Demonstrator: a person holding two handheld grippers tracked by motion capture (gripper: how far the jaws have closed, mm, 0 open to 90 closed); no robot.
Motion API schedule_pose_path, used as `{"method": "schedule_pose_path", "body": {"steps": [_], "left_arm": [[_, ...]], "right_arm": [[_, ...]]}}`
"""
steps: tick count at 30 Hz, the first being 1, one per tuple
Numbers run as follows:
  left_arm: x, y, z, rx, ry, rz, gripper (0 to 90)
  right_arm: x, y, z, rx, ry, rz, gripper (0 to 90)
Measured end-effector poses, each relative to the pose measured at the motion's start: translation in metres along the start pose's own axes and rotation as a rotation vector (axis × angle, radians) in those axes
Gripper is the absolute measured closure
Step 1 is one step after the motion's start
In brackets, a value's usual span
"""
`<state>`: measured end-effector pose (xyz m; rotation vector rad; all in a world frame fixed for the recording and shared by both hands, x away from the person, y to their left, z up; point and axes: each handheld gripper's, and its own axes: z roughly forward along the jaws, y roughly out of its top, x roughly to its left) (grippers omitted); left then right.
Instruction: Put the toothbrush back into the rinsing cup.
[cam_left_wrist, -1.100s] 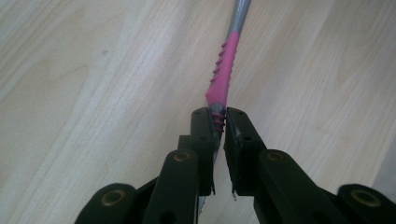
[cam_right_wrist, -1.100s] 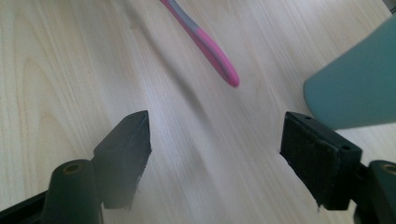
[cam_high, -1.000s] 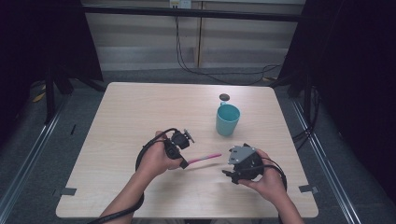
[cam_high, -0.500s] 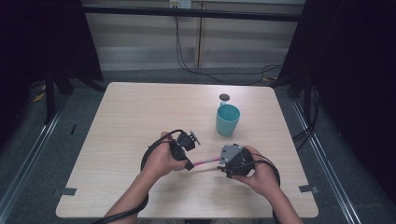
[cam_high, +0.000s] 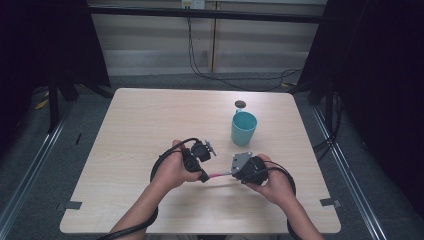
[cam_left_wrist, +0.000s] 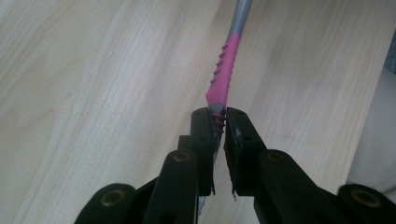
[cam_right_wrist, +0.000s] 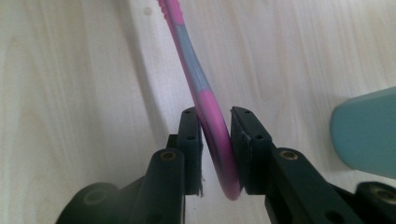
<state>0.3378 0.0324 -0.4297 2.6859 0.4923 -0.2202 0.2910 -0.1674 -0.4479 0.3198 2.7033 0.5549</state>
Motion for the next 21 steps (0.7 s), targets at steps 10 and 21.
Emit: {"method": "schedule_pose_path", "body": {"steps": [10,21], "left_arm": [[0.008,-0.003,-0.009,-0.091,0.069,0.032,71.8],[0.02,-0.014,-0.023,-0.256,0.152,-0.097,25.6]], "right_arm": [[0.002,-0.003,-0.004,-0.01,0.075,-0.008,81.4],[-0.006,-0.018,-0.008,-0.033,0.055,0.123,81.4]]}}
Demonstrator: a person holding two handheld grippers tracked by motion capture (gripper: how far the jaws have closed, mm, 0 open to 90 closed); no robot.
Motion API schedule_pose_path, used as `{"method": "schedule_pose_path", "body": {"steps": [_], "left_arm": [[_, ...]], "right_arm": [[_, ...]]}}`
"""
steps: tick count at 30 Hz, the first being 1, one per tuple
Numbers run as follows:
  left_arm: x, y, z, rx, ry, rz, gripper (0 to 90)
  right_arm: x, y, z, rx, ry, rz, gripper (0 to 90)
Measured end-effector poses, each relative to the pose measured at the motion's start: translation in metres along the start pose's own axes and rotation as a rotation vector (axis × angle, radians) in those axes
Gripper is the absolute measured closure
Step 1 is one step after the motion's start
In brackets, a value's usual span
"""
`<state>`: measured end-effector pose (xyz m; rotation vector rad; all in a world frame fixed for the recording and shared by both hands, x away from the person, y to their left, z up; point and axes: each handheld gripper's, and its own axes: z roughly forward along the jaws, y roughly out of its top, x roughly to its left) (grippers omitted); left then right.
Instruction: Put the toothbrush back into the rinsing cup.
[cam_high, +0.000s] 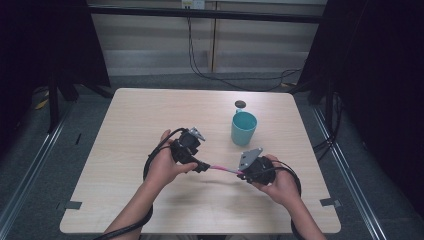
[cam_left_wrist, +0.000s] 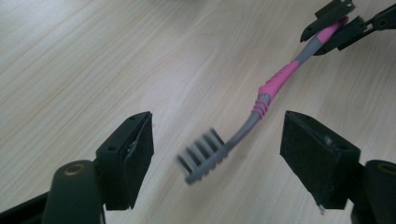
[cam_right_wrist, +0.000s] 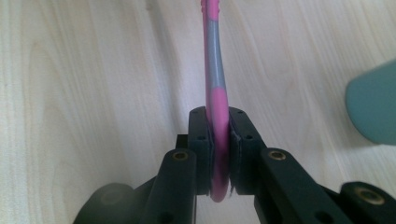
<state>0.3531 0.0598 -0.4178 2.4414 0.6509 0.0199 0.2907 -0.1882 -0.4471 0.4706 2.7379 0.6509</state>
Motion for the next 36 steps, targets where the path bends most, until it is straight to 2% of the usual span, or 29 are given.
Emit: {"method": "schedule_pose_path", "body": {"steps": [1,3,6,9,14,15,17,21,22,25,27,28,33,36], "left_arm": [[0.002,-0.002,-0.002,-0.023,0.004,-0.023,25.5],[0.003,-0.003,-0.003,-0.031,0.013,-0.029,25.2],[0.005,-0.006,-0.005,-0.062,0.02,-0.06,23.9],[0.008,-0.008,-0.008,-0.073,0.019,-0.072,23.0],[0.01,-0.014,-0.01,-0.092,0.014,-0.098,22.4],[0.01,-0.016,-0.009,-0.089,0.01,-0.098,22.6],[0.011,-0.018,-0.008,-0.092,0.005,-0.097,22.7],[0.009,-0.021,-0.002,-0.098,-0.011,-0.126,22.9],[0.009,-0.021,-0.001,-0.096,-0.012,-0.13,23.0],[0.007,-0.022,0.002,-0.107,-0.014,-0.122,24.8],[0.007,-0.022,0.003,-0.109,-0.013,-0.118,24.7],[0.006,-0.022,0.004,-0.115,-0.015,-0.12,24.8],[0.005,-0.02,0.004,-0.149,-0.029,-0.134,25.4],[0.003,-0.018,0.004,-0.161,-0.037,-0.136,25.4]], "right_arm": [[-0.001,-0.001,0.0,-0.001,-0.007,0.005,81.5],[-0.001,-0.002,-0.001,0.001,-0.012,0.014,81.5],[-0.003,-0.005,-0.004,-0.004,-0.021,0.036,81.5],[-0.004,-0.007,-0.005,-0.005,-0.027,0.054,81.5],[-0.008,-0.012,-0.008,-0.03,-0.044,0.113,81.5],[-0.009,-0.013,-0.01,-0.048,-0.05,0.143,81.5],[-0.01,-0.013,-0.011,-0.054,-0.054,0.15,81.5],[-0.01,-0.012,-0.014,-0.094,-0.059,0.197,81.5],[-0.01,-0.012,-0.015,-0.119,-0.047,0.211,81.5],[-0.01,-0.01,-0.016,-0.159,-0.065,0.247,81.5],[-0.009,-0.01,-0.017,-0.161,-0.068,0.253,81.5],[-0.009,-0.008,-0.017,-0.18,-0.062,0.266,81.5],[-0.006,-0.002,-0.015,-0.225,-0.061,0.284,81.5],[-0.005,0.001,-0.013,-0.234,-0.064,0.281,81.5]]}}
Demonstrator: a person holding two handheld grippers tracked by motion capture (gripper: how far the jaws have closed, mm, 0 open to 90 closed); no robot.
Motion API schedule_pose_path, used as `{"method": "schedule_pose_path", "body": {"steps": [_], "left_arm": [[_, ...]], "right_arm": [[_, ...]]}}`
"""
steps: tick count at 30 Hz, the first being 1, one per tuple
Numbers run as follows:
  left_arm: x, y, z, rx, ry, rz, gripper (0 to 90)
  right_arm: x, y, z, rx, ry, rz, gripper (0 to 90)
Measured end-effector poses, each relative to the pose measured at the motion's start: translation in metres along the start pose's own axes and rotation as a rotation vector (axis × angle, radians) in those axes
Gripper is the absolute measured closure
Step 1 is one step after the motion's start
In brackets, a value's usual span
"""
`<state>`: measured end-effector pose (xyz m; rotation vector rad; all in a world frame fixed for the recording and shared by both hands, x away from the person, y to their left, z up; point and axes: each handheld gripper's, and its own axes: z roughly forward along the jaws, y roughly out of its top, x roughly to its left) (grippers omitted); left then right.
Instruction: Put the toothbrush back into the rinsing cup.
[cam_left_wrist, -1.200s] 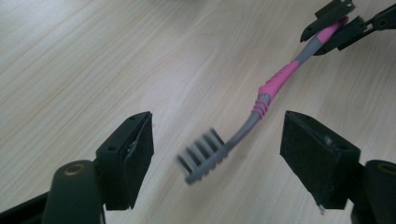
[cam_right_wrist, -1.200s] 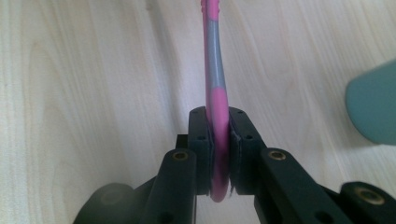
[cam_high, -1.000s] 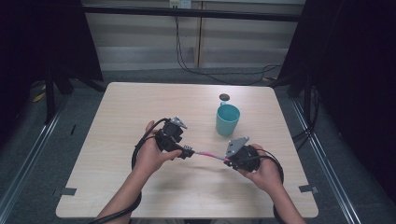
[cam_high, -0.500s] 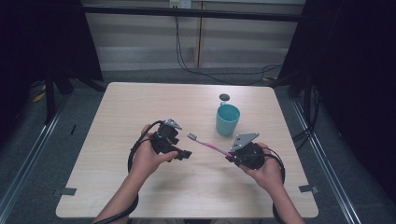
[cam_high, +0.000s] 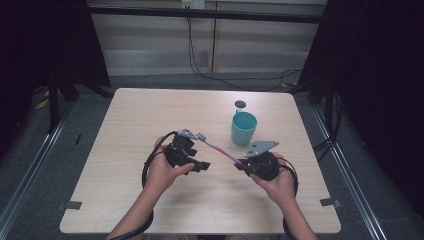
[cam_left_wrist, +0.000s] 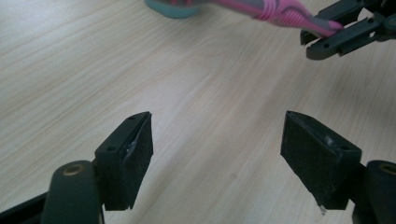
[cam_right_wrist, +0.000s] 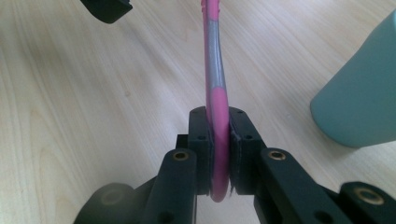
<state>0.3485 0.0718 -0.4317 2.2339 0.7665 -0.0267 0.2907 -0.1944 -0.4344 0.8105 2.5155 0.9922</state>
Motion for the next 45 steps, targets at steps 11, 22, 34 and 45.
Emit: {"method": "schedule_pose_path", "body": {"steps": [11,22,34,45], "left_arm": [[0.001,-0.001,0.0,-0.072,-0.035,-0.051,30.3],[-0.002,0.003,0.005,-0.125,-0.097,-0.076,34.8],[-0.004,0.006,0.007,-0.189,-0.161,-0.119,46.1],[-0.002,0.003,0.006,-0.204,-0.175,-0.15,66.9]], "right_arm": [[0.008,0.007,0.012,-0.026,0.029,0.008,81.5],[0.011,0.009,0.017,-0.042,0.032,0.019,81.5],[0.019,0.016,0.023,-0.064,0.031,0.049,81.5],[0.022,0.017,0.026,-0.073,0.028,0.089,81.4]]}}
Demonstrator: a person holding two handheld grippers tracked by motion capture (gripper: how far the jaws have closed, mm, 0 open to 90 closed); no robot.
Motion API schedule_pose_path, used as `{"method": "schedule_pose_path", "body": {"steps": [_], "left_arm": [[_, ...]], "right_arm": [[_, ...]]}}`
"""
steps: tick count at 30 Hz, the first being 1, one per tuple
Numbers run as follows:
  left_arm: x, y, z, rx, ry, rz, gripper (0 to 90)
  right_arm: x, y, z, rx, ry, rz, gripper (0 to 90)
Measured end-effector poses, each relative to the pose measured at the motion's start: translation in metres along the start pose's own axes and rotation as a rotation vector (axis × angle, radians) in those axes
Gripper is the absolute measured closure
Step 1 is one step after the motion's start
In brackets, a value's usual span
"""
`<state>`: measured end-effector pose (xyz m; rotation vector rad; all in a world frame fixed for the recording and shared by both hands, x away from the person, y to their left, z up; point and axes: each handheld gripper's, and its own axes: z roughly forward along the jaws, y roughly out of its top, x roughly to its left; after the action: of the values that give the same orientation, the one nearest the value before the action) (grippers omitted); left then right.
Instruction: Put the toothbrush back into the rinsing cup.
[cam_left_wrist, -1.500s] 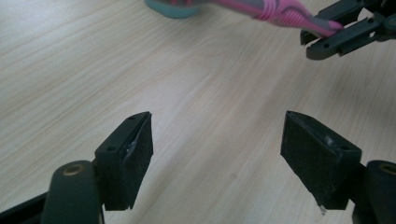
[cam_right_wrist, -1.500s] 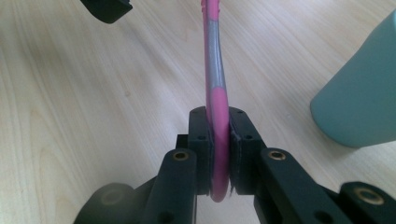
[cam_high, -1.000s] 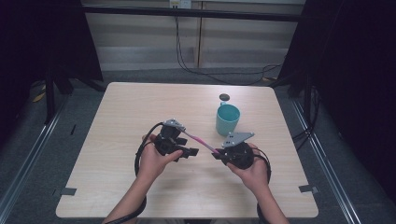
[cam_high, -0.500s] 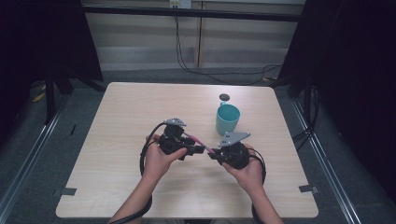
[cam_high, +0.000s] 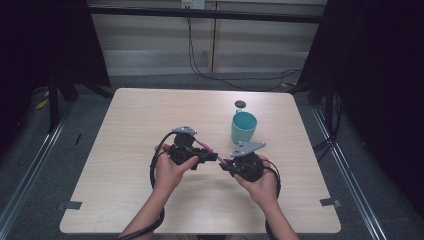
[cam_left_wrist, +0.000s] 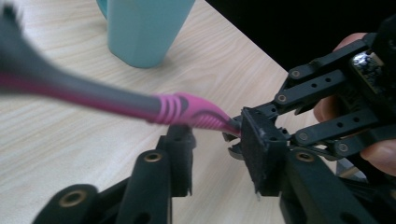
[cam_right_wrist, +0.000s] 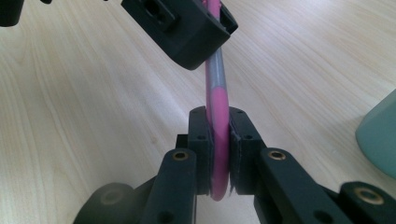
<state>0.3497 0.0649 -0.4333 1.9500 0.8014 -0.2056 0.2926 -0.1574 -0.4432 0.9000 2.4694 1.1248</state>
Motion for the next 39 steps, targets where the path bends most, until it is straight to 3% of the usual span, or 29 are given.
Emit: {"method": "schedule_pose_path", "body": {"steps": [13,19,25,39], "left_arm": [[0.001,0.001,-0.002,-0.042,-0.018,-0.034,64.0],[0.0,0.001,-0.001,-0.069,-0.016,-0.038,69.0],[0.0,0.002,-0.003,-0.049,-0.017,-0.035,74.5],[-0.002,0.004,-0.006,-0.026,0.004,-0.009,74.7]], "right_arm": [[0.001,0.001,0.003,-0.014,0.015,0.019,81.5],[0.006,0.003,0.005,-0.02,0.029,0.027,81.4],[0.01,0.003,0.01,0.0,0.026,0.029,81.3],[0.012,0.003,0.016,-0.007,0.052,0.063,79.2]]}}
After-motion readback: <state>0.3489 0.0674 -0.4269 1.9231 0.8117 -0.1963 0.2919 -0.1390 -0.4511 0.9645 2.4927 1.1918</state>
